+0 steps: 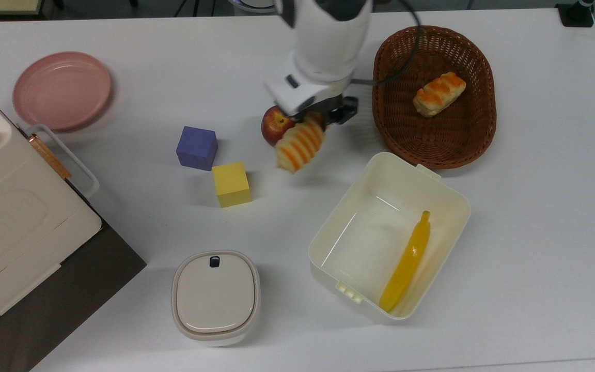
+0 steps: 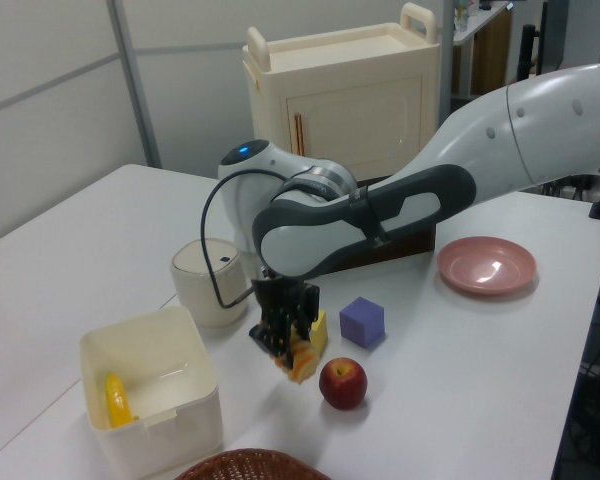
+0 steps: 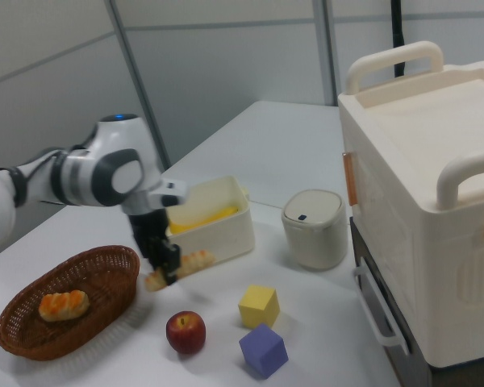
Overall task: Put the bread in the basket
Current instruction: 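Lower the bread roll into the basket beside the other roll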
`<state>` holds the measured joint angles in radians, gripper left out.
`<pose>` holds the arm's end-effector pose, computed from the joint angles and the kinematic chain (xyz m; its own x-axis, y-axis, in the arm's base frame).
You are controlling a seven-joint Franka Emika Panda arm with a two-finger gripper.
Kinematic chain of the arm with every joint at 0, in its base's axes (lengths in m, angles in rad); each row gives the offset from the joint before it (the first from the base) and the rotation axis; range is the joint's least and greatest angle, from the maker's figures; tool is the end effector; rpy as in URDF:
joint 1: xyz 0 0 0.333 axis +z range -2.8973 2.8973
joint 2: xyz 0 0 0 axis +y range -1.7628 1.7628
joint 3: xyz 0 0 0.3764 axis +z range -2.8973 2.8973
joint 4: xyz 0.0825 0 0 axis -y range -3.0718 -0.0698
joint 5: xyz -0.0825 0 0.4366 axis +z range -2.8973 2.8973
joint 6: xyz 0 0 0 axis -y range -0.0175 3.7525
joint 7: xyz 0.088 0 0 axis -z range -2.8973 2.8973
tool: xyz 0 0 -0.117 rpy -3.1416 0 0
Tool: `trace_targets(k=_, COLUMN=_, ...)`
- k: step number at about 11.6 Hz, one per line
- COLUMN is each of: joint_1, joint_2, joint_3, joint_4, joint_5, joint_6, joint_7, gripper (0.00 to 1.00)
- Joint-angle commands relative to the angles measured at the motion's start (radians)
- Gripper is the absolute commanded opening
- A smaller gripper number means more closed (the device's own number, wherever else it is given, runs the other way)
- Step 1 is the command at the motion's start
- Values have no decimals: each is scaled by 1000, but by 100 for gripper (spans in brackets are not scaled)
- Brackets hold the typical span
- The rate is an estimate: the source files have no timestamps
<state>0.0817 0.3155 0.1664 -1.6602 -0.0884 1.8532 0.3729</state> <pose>0.6848 0.1537 0.4448 0.9898 -0.1030 -0.0987 -0.0963 -0.9928 0.0708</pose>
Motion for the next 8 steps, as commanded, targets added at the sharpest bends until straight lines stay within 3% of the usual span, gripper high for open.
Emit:
trace_targets(k=1, joint_1=97, joint_2=-33, joint_3=51, joint_4=-6, joint_5=1, joint_6=-31, joint_7=0, gripper=43)
trace_targets(k=4, joint_1=215, joint_2=-49, joint_3=51, joint_4=-6, joint_5=1, joint_6=-46, joint_7=69, gripper=44)
trace_targets(k=5, joint_1=261, joint_2=-55, joint_3=51, joint_4=-6, joint_5=1, joint_6=-66, joint_7=96, gripper=49)
trace_targets(k=8, joint_1=352, joint_2=-64, joint_3=51, joint_4=-4, joint_5=-5, joint_6=-81, joint_7=167, gripper=100)
